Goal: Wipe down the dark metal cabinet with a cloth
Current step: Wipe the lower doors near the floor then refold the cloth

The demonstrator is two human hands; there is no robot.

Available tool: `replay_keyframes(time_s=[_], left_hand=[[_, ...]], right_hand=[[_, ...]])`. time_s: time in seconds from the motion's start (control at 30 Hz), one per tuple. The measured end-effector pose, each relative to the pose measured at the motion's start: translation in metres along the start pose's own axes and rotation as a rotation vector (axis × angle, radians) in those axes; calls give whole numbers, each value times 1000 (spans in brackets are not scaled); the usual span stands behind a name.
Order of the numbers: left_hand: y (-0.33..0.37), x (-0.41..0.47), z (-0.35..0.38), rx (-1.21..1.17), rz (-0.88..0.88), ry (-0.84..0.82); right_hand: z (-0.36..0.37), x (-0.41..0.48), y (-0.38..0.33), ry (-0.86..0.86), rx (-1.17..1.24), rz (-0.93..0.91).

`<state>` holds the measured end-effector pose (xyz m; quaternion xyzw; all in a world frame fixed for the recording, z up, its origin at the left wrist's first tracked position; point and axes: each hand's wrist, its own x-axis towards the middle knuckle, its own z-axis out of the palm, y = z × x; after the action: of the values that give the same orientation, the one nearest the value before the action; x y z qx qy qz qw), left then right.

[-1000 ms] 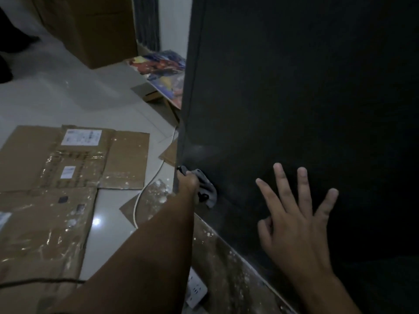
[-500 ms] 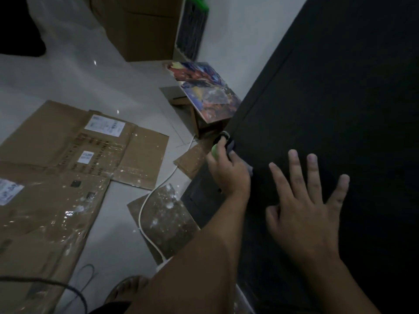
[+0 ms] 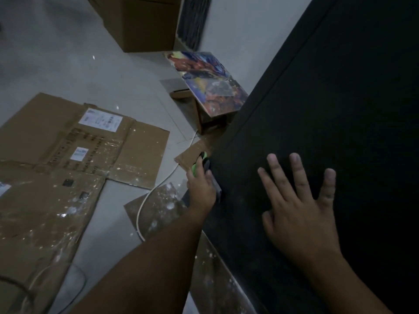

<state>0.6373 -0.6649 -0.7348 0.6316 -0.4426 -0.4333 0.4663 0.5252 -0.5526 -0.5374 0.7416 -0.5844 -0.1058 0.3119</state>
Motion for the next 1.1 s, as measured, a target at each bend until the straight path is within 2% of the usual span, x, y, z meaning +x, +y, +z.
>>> replay_keyframes(time_s=[0.13, 0.23, 0.33, 0.4, 0.5, 0.57, 0.7, 0.8, 0.93, 1.1], left_hand=[[-38, 3, 14, -5, -82, 70], [-54, 2, 16, -125, -134, 181], [-77, 7, 14, -209, -213, 204], [-98, 9, 10, -151, -219, 127], [-120, -3, 18, 7, -240, -119], [-130, -14, 31, -70, -311, -202], [-146, -5, 40, -166, -489, -268], [-155, 9, 35, -152, -553, -243], [-150, 23, 33, -208, -575, -159], [-136, -6, 37, -70, -358, -96]], right_hand=[[25, 2, -22, -69, 11, -54], [35, 5, -30, -102, -17, -43], [44, 7, -33, -87, 8, -38], [49, 7, -35, -86, 37, -46], [56, 9, -38, -79, 46, -37], [58, 8, -40, -61, 50, -29], [58, 9, -42, -59, 41, -18], [58, 10, -43, -71, 40, -17], [58, 9, -44, -78, 38, -13], [60, 9, -46, -102, 26, 1]])
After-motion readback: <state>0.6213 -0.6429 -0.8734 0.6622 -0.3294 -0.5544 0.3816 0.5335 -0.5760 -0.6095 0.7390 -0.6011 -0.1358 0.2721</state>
